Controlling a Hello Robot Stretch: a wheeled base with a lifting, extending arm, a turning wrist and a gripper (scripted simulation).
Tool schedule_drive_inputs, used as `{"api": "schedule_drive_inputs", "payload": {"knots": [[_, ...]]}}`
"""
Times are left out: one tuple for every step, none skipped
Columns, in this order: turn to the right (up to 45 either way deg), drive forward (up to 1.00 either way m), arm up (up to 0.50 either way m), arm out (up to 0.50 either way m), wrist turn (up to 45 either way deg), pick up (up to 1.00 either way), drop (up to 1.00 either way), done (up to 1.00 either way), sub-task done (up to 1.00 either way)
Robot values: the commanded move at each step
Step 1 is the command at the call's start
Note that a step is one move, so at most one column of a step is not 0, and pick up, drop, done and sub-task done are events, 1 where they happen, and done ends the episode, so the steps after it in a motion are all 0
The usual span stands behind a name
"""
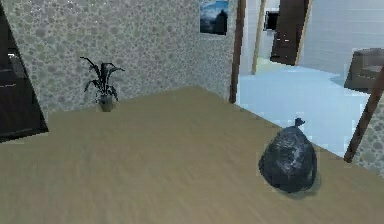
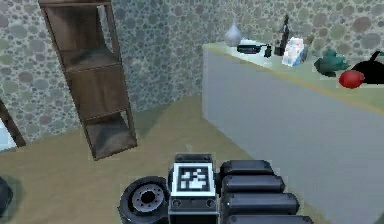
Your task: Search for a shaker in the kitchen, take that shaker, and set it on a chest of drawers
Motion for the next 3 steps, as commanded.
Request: {"api": "schedule_drive_inputs", "payload": {"knots": [[0.0, 1.00, 0.00, 0.00, 0.0, 0.00, 0.00, 0.00, 0.00], [-3.0, 0.00, 0.00, 0.00, 0.0, 0.00, 0.00, 0.00, 0.00], [0.0, 0.35, 0.00, 0.00, 0.0, 0.00, 0.00, 0.00, 0.00]]}}
